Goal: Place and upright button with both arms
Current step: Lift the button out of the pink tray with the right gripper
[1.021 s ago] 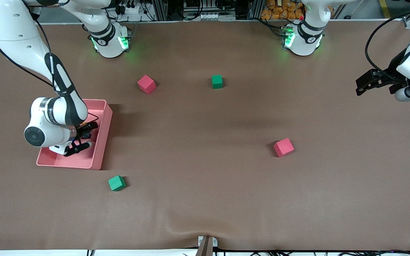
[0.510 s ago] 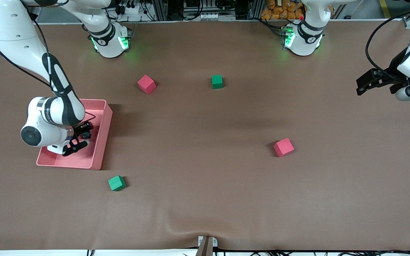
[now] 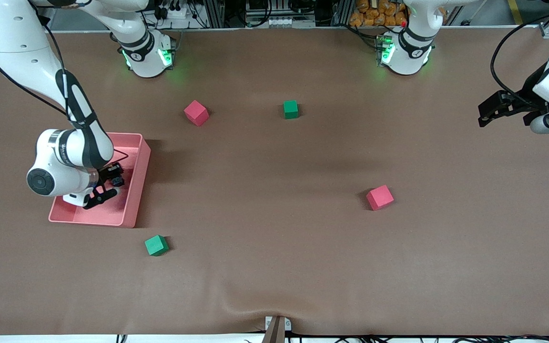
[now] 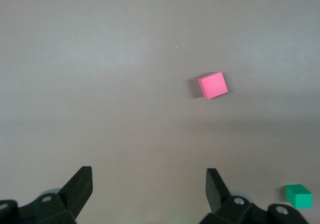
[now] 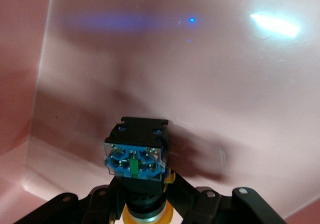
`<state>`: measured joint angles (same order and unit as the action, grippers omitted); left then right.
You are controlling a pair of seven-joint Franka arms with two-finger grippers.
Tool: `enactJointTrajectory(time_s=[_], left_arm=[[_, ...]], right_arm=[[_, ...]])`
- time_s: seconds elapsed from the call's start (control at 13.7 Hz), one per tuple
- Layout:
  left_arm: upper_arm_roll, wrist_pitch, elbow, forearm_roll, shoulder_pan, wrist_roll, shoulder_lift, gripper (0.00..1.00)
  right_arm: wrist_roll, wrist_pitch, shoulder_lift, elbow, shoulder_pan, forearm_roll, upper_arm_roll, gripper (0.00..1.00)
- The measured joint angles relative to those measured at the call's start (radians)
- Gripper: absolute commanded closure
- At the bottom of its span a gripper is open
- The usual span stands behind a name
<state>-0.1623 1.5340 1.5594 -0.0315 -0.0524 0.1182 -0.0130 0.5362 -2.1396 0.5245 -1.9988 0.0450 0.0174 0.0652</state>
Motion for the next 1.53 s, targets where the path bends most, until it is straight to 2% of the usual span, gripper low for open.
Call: enactJointTrajectory(time_s=[0.15,0.51,0.88,1.17,1.53], left_arm=[[0.0,-0.006,0.0,0.0,0.0,0.0,-0.001,0.0],[-0.001,-0.007,-0.006,0.0,0.002,0.0,-0.003,0.0],[-0.001,-0.007,-0.007,0.0,0.002,0.0,-0.004,0.0],[-0.001,-0.007,-0.007,0.0,0.002,0.0,-0.004,0.0],[-0.001,-0.007,-0.007,0.0,0.002,0.0,-0.004,0.0]], right_arm=[[0.0,0.008,-0.022,0.005,0.01,0.0,0.002,1.0],[0.001,0.167,-0.137,0.064,0.02,-0.003,-0.004,1.0],[0.001,0.203,-0.228,0.088,-0.007,-0.1,-0.02,1.0],[-0.109,0.25,-0.229,0.16,-0.095,-0.176,-0.023,1.0],[-0.395,0.249,-0.226,0.212,-0.28,-0.189,-0.028,1.0]])
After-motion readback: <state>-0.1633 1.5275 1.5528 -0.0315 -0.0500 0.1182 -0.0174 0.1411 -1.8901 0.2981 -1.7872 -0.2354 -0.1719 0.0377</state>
